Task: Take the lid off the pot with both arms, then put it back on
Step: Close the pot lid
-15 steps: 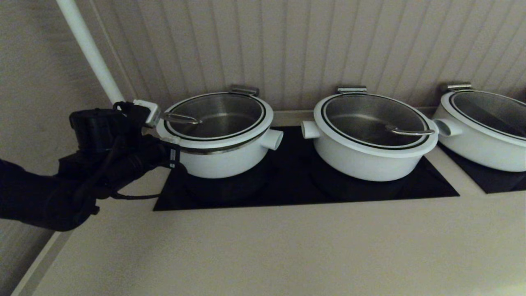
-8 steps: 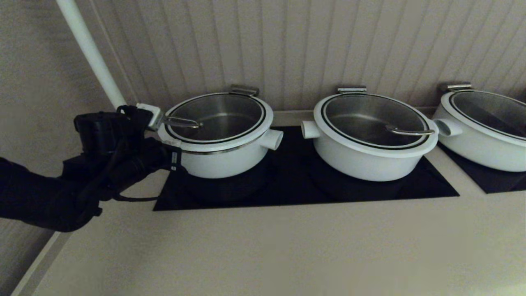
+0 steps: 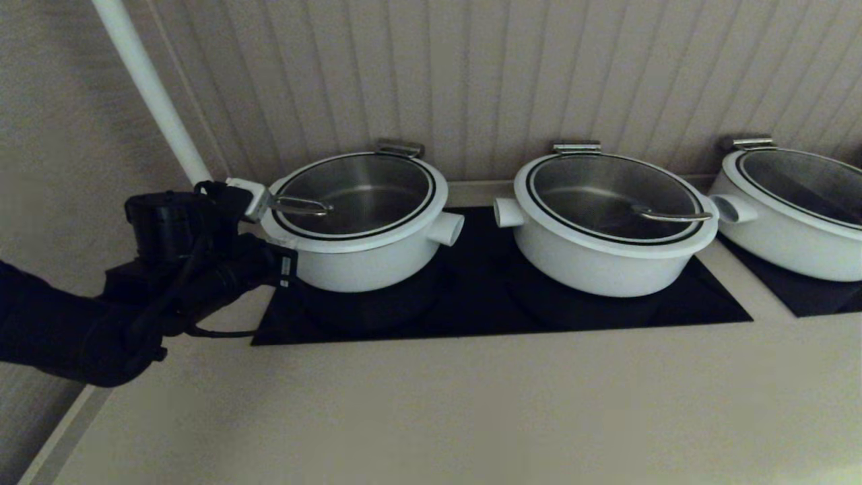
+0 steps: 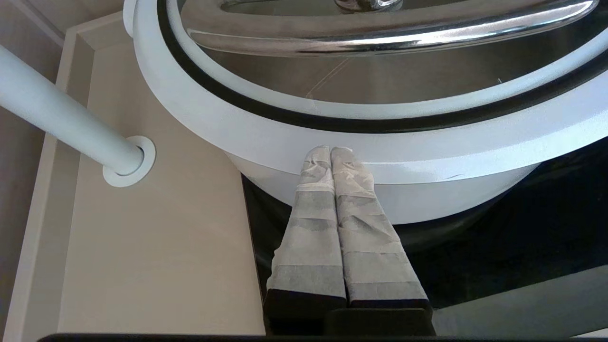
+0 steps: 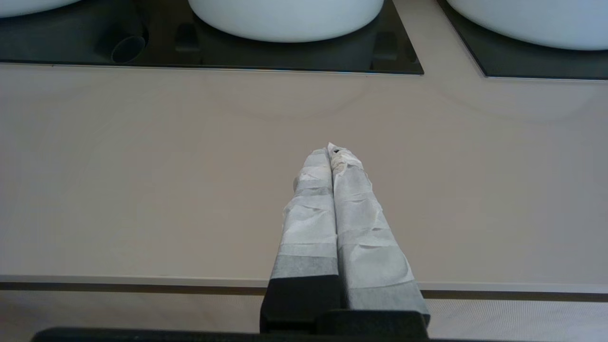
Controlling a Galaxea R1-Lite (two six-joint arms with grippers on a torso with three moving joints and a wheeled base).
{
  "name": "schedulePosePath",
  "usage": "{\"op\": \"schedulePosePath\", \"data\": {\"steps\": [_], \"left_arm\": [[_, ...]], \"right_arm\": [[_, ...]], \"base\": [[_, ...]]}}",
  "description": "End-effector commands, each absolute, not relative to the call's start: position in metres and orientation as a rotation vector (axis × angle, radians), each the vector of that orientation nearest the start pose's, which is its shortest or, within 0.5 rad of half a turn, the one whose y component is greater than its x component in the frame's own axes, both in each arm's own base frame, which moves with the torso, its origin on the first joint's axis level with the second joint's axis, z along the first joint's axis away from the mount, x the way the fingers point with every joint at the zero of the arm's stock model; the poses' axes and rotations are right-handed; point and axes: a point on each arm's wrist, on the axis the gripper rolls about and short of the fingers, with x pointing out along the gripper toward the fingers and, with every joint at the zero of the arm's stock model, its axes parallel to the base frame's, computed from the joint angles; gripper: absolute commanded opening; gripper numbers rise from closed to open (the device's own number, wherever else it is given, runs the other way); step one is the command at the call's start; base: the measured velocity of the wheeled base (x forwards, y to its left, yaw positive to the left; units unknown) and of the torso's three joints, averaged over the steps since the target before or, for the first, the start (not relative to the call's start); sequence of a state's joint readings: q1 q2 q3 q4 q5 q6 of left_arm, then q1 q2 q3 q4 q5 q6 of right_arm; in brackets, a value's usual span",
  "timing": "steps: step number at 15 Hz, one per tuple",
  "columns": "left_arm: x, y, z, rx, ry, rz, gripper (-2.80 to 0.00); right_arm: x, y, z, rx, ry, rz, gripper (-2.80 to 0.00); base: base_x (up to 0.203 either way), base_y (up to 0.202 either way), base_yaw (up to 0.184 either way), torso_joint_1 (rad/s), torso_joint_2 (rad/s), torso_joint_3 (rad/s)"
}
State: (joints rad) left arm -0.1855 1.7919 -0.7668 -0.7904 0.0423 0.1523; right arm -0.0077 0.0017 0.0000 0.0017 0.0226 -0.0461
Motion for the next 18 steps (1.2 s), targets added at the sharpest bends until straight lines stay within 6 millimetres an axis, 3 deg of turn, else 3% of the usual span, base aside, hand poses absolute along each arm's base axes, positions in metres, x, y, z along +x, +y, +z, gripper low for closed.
{"op": "schedulePosePath", "data": {"steps": [1, 18], "left_arm": [[0.315, -0.058, 0.158, 0.179, 0.221, -0.160, -2.80], [0.305, -0.056, 0.155, 0.183, 0.240, -0.160, -2.80]], "right_arm": [[-0.023, 0.001, 0.075, -0.047, 0.003, 0.015, -2.80], [-0.023, 0.001, 0.075, -0.048, 0.003, 0.017, -2.80]], "base": [[0.000, 0.000, 0.000, 0.000, 0.00, 0.000], [0.000, 0.000, 0.000, 0.000, 0.00, 0.000]]}}
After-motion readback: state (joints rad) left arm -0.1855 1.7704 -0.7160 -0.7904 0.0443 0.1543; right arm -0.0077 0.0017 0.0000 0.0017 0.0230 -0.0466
